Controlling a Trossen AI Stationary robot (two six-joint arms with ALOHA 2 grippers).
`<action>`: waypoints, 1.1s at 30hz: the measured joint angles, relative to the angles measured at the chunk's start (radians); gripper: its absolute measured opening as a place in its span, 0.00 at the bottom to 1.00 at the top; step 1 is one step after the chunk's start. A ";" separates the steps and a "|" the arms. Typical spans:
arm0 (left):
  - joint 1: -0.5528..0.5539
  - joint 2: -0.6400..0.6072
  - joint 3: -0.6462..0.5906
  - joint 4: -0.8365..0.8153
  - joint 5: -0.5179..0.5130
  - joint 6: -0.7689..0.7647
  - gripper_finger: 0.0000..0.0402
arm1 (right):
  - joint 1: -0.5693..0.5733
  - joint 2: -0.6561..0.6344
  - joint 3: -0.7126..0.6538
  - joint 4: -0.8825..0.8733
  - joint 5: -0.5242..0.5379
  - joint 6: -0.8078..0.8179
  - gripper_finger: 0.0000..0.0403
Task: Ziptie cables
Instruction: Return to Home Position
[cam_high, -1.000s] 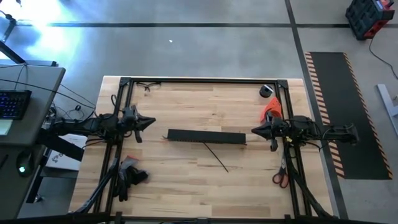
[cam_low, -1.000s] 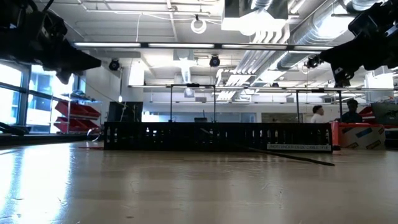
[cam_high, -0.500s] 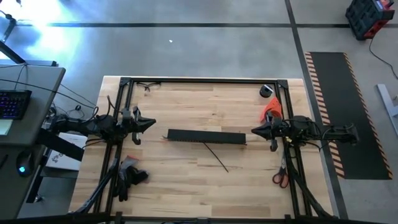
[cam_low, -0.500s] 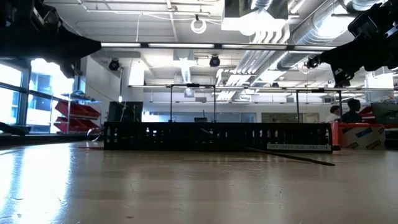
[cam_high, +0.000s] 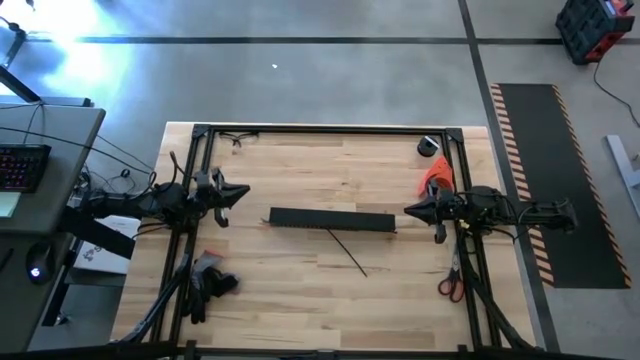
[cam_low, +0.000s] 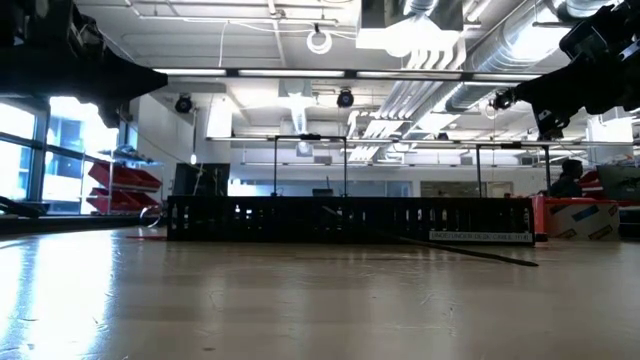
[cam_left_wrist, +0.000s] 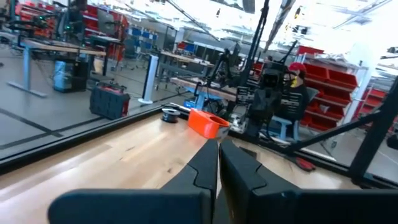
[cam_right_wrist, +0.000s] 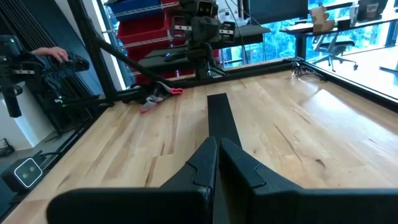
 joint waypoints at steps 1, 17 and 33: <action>0.003 0.000 0.000 0.000 0.000 0.000 0.00 | 0.000 0.000 0.000 0.000 0.000 0.000 0.00; 0.080 0.000 0.000 -0.092 0.395 0.189 0.00 | 0.000 0.001 0.000 -0.001 0.000 0.000 0.00; 0.122 -0.001 0.000 -0.091 0.387 0.252 0.00 | 0.000 0.002 0.000 -0.001 0.000 0.000 0.00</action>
